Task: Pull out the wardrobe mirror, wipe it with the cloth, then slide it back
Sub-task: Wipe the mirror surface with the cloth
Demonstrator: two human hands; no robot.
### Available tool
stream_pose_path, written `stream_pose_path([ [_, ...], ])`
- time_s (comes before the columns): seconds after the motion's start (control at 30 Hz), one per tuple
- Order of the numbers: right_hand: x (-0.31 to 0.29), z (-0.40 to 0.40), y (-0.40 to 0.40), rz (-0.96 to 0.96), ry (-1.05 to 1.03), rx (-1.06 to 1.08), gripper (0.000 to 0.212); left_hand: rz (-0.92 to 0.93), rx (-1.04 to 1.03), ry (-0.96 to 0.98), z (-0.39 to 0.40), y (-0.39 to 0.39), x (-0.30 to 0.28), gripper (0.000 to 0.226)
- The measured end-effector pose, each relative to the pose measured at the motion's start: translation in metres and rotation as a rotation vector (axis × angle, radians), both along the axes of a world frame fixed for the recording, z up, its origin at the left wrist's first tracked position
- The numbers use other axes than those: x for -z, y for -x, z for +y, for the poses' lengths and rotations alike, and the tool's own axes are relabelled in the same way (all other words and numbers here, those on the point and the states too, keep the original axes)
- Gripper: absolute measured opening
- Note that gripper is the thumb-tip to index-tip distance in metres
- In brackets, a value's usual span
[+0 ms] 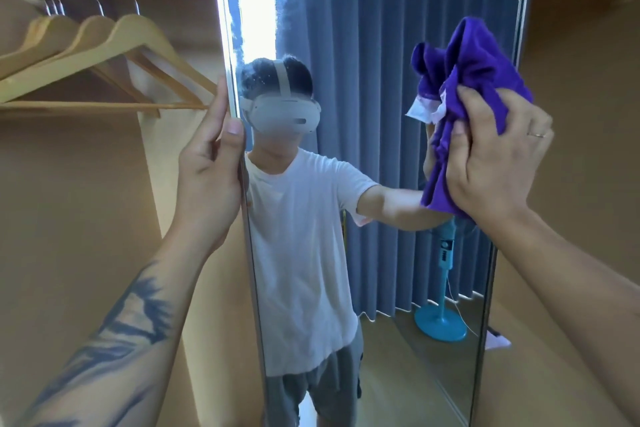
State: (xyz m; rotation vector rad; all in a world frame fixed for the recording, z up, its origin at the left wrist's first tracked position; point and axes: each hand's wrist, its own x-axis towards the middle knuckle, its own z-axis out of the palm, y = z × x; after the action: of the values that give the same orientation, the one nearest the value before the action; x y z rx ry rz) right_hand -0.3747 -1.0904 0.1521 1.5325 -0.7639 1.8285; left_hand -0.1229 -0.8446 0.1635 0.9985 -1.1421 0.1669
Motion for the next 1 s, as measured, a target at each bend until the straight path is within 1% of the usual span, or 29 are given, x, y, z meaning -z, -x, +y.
stream_pose_path([
  [0.07, 0.001, 0.009, -0.009, -0.057, -0.047, 0.0, 0.041, -0.038, 0.008, -0.013, 0.003, 0.004, 0.003, 0.048],
  [0.17, 0.002, 0.038, -0.035, -0.251, -0.157, -0.06, 0.04, -0.046, 0.039, -0.008, 0.005, 0.007, 0.005, 0.049],
  [0.2, 0.002, 0.051, -0.046, -0.287, -0.195, -0.087, 0.041, -0.04, 0.03, -0.001, 0.005, 0.006, 0.006, 0.05],
  [0.27, -0.001, 0.079, -0.067, -0.29, -0.239, -0.141, 0.042, -0.018, 0.028, 0.003, 0.003, 0.004, 0.007, 0.051],
  [0.37, -0.004, 0.118, -0.096, -0.196, -0.174, -0.177, 0.041, 0.003, 0.049, 0.01, 0.002, 0.003, 0.008, 0.051],
  [0.47, 0.0, 0.147, -0.123, 0.013, -0.061, -0.174, 0.04, 0.024, 0.081, 0.011, 0.005, 0.008, 0.007, 0.045],
  [0.53, 0.005, 0.16, -0.136, 0.161, 0.01, -0.181, 0.04, 0.083, 0.114, -0.002, 0.005, 0.009, 0.006, 0.044],
  [0.6, 0.007, 0.164, -0.139, 0.262, 0.105, -0.181, 0.039, 0.146, 0.146, -0.015, 0.005, 0.009, 0.009, 0.041],
  [0.7, 0.006, 0.15, -0.123, 0.427, 0.249, -0.18, 0.037, 0.202, 0.132, -0.052, 0.008, 0.011, 0.016, 0.035],
  [0.8, 0.001, 0.134, -0.1, 0.589, 0.316, -0.195, 0.035, 0.249, 0.115, -0.068, 0.008, 0.014, 0.018, 0.042],
  [0.87, -0.003, 0.134, -0.095, 0.631, 0.283, -0.257, 0.035, 0.237, 0.109, -0.064, 0.01, 0.021, 0.016, 0.048],
  [0.9, -0.005, 0.136, -0.094, 0.629, 0.252, -0.309, 0.035, 0.216, 0.096, -0.053, 0.013, 0.025, 0.016, 0.047],
  [0.93, -0.006, 0.139, -0.094, 0.611, 0.217, -0.374, 0.035, 0.187, 0.069, -0.038, 0.016, 0.029, 0.017, 0.043],
  [1.0, -0.008, 0.146, -0.094, 0.532, 0.137, -0.535, 0.035, 0.137, -0.053, 0.005, 0.025, 0.035, 0.022, 0.039],
])
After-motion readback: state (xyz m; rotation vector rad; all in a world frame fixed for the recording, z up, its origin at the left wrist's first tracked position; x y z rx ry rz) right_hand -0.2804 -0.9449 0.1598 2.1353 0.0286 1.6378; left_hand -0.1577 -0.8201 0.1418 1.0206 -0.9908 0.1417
